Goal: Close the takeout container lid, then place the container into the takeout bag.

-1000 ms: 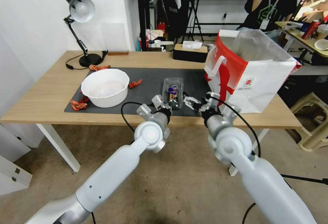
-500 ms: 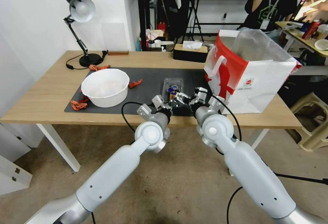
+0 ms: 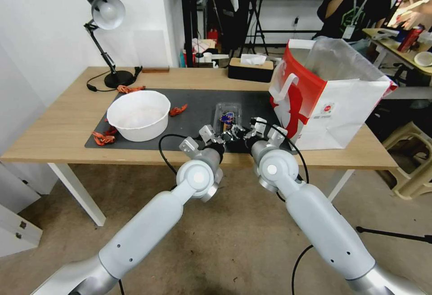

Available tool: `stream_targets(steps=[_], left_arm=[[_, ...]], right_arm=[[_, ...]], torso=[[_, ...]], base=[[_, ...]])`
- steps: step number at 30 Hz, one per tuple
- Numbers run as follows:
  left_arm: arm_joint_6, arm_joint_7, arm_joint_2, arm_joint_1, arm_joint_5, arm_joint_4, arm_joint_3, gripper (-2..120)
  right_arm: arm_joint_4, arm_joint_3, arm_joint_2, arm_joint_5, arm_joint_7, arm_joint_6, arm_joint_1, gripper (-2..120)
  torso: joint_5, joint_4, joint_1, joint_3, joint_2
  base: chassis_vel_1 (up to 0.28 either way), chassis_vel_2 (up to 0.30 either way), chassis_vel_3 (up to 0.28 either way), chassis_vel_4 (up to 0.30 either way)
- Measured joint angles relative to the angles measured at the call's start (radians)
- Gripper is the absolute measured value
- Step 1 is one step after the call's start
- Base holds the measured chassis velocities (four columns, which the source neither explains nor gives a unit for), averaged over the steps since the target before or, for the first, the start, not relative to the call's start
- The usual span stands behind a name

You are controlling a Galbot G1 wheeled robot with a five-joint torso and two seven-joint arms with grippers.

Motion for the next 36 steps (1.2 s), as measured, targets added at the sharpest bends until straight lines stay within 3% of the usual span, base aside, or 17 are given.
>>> stream_targets(steps=[9, 14, 17, 18, 22, 23, 26, 36], left_arm=[[-0.012, 0.021, 0.020, 0.009, 0.062, -0.016, -0.002, 0], [-0.013, 0.031, 0.041, 0.025, 0.114, -0.040, -0.015, 0], [-0.013, 0.067, 0.098, 0.088, 0.248, -0.095, -0.053, 0], [-0.013, 0.067, 0.098, 0.088, 0.248, -0.095, -0.053, 0], [-0.013, 0.125, 0.165, 0.189, 0.437, -0.175, -0.124, 17], [-0.013, 0.125, 0.165, 0.189, 0.437, -0.175, -0.124, 17], [-0.010, 0.181, 0.198, 0.265, 0.614, -0.209, -0.200, 31], [-0.017, 0.243, 0.237, 0.448, 0.893, -0.270, -0.358, 63]], right_arm=[[-0.003, -0.001, 0.004, -0.013, -0.002, -0.001, -0.001, 0], [-0.002, -0.002, 0.004, -0.019, -0.003, 0.000, -0.005, 0], [0.001, -0.001, 0.003, -0.026, -0.006, 0.001, -0.009, 0], [0.001, -0.001, 0.003, -0.026, -0.006, 0.001, -0.009, 0], [0.002, -0.001, 0.005, -0.031, -0.008, 0.002, -0.013, 0], [0.002, -0.001, 0.005, -0.031, -0.008, 0.002, -0.013, 0], [0.002, 0.000, 0.008, -0.036, -0.010, 0.003, -0.014, 0], [0.006, 0.001, 0.009, -0.043, -0.011, 0.003, -0.017, 0]], torso=[[-0.0001, -0.0001, 0.000, 0.000, 0.000], [-0.0002, -0.0002, 0.000, 0.000, 0.000], [-0.0003, 0.0001, 0.000, 0.000, 0.000], [-0.0003, 0.0001, 0.000, 0.000, 0.000], [-0.0003, 0.0001, 0.000, 0.000, 0.000], [-0.0003, 0.0001, 0.000, 0.000, 0.000], [-0.0003, -0.0001, 0.000, 0.000, 0.000], [-0.0001, 0.0001, 0.000, 0.000, 0.000]], base=[[0.000, 0.000, 0.000, 0.000], [0.000, 0.000, 0.000, 0.000], [0.000, 0.000, 0.000, 0.000], [0.000, 0.000, 0.000, 0.000], [0.000, 0.000, 0.000, 0.000], [0.000, 0.000, 0.000, 0.000], [0.000, 0.000, 0.000, 0.000], [0.000, 0.000, 0.000, 0.000]])
